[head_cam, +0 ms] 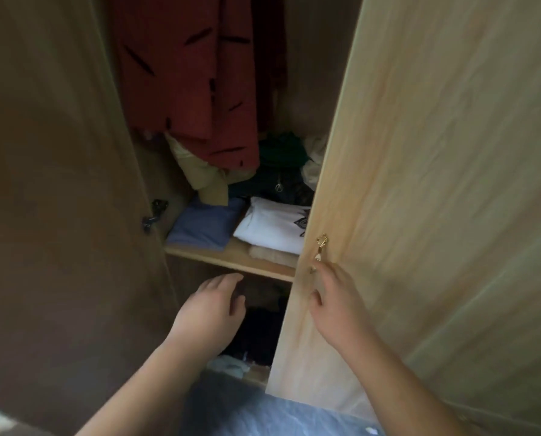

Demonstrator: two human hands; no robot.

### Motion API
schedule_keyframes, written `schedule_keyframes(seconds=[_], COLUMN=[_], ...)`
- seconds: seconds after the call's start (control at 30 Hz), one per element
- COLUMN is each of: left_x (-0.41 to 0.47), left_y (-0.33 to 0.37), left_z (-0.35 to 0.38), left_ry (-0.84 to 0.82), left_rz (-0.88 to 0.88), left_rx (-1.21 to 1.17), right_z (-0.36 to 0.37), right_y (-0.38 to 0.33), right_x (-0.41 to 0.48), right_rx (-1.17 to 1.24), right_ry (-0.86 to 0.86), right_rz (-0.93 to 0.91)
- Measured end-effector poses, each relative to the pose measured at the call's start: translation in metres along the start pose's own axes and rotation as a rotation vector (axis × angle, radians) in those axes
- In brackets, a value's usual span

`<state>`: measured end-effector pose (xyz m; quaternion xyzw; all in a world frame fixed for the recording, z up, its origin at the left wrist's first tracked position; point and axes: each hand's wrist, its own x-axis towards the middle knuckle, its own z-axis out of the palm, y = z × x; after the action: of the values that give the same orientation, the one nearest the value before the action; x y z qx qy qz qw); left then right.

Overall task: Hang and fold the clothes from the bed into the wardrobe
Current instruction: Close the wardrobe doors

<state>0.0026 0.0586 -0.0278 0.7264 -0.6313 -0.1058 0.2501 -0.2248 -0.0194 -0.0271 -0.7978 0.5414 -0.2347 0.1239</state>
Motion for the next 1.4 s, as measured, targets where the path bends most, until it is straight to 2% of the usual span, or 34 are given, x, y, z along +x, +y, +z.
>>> schedule_keyframes(seconds=[0.1, 0.3, 0.53, 0.73, 0.83, 0.93, 1.07, 1.17, 1.4], left_x=[-0.051, -0.145, -0.219, -0.223, -0.2, -0.174, -0.164, -0.17, -0.153], left_y=[-0.015, -0.062, -0.14, -0.205, -0.224, -0.223, -0.214, -0.206, -0.166], left_z=[-0.012, -0.062, -0.133, -0.189, -0.206, -0.211, -0.194, -0.18, -0.13], left_ry=[0.03, 0.072, 0.286, 0.354, 0.303, 0.225, 0.233, 0.28, 0.193], left_rz=[-0.084, -0.25, -0.443, -0.538, -0.455, -0.203, -0.189, -0.172, 0.144], left_rx=[0.066, 0.203, 0.182, 0.082, -0.077, -0.305, -0.529, -0.563, -0.516], right_z=[0.02, 0.058, 0.079, 0.099, 0.103, 0.102, 0.098, 0.087, 0.055], right_y=[-0.027, -0.122, -0.233, -0.297, -0.316, -0.32, -0.308, -0.296, -0.259], right_x=[-0.026, -0.068, -0.094, -0.104, -0.109, -0.114, -0.128, -0.137, -0.133], right_rx=[-0.106, -0.091, -0.077, -0.028, -0.003, 0.037, 0.048, 0.058, 0.123], right_ry=[-0.109, -0.378, -0.382, -0.323, -0.271, -0.184, -0.102, -0.069, 0.147], right_rz=[-0.148, -0.369, -0.546, -0.481, -0.412, -0.314, -0.226, -0.211, -0.138])
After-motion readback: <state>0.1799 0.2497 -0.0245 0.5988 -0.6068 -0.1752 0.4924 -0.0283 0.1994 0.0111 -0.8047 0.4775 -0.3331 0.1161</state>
